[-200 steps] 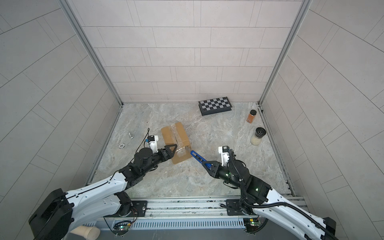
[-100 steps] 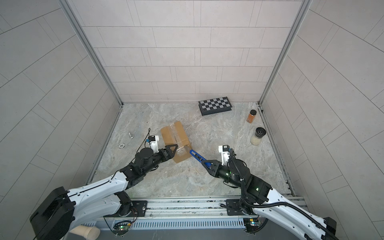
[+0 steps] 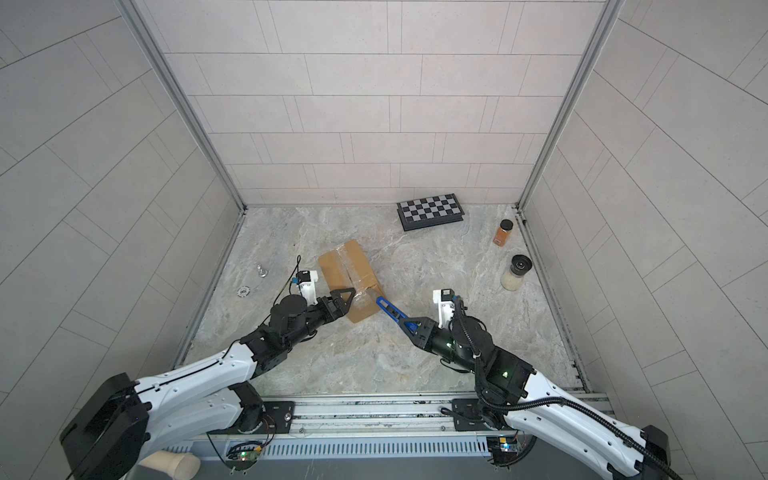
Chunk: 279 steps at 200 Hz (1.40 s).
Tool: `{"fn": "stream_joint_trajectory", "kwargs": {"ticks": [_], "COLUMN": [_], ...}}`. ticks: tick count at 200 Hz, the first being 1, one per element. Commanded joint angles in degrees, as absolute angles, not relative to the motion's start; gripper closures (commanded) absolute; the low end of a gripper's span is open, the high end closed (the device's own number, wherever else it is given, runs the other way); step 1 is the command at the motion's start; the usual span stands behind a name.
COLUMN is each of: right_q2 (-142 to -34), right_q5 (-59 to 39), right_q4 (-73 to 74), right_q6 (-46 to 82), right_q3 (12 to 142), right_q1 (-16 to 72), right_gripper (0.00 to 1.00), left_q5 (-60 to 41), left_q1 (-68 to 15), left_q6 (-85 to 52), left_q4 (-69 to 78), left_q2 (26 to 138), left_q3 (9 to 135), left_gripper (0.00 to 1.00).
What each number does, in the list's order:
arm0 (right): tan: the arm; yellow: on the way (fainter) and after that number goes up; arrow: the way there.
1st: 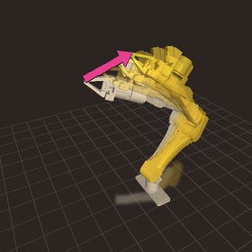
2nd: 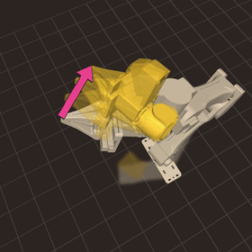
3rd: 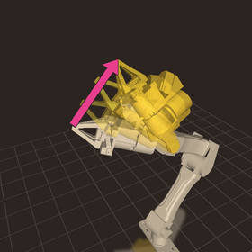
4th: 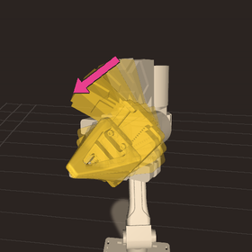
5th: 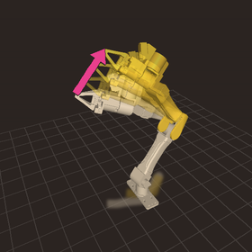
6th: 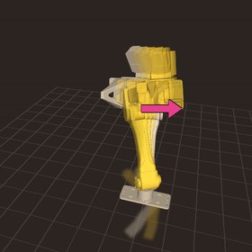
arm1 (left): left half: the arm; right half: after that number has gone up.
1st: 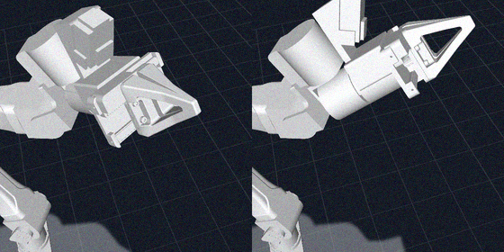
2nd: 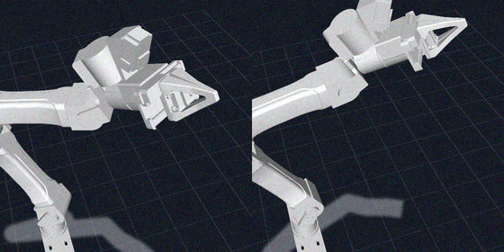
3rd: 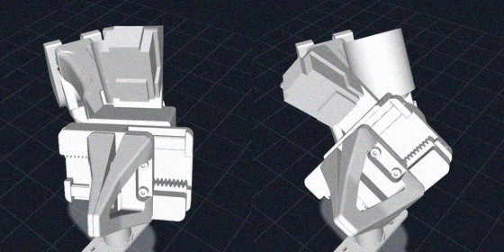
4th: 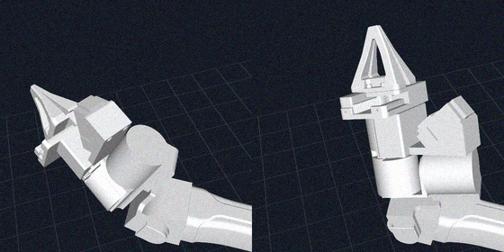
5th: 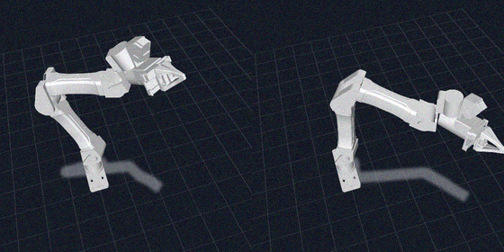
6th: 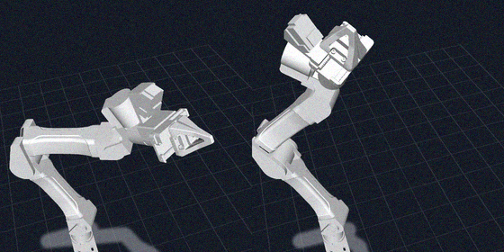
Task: Unpack the express box
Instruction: 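Push the blue knife tip into the seam while the left gripper holds the box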
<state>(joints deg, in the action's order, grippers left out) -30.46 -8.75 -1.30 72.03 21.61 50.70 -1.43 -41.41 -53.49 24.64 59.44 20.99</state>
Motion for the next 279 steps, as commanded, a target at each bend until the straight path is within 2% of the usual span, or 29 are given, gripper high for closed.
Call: {"fn": "stream_joint_trajectory", "kwargs": {"ticks": [1,65,166,204,242,279], "right_q2": [-31.39,-28.72,-37.45,-36.55,-37.35,-36.94], "right_q5": [-11.83,-11.05,-12.90,-12.64,-16.05,-23.55], "right_q4": [2.59,2.29,10.03,8.29,7.94,4.59], "right_q6": [72.80,74.08,75.23,73.62,72.69,70.36], "right_q3": [21.85,22.32,20.99,22.94,22.39,22.15], "right_q1": [51.06,50.72,50.73,50.46,47.38,40.29], "right_gripper": [1.00,1.00,1.00,1.00,1.00,1.00], "left_q5": [-3.01,-1.60,-2.40,-2.11,-2.11,1.05], "left_q1": [-42.36,-42.33,-42.62,-42.76,-44.26,-44.35], "left_q6": [-53.00,-51.52,-50.89,-51.74,-52.32,-49.90], "left_q4": [26.38,22.21,21.59,22.45,23.87,17.79], "left_q2": [59.41,58.10,58.24,58.63,58.29,54.69], "left_q3": [23.37,24.31,26.18,25.57,26.21,26.85], "left_gripper": [0.06,0.06,0.06,0.06,0.06,0.04]}}
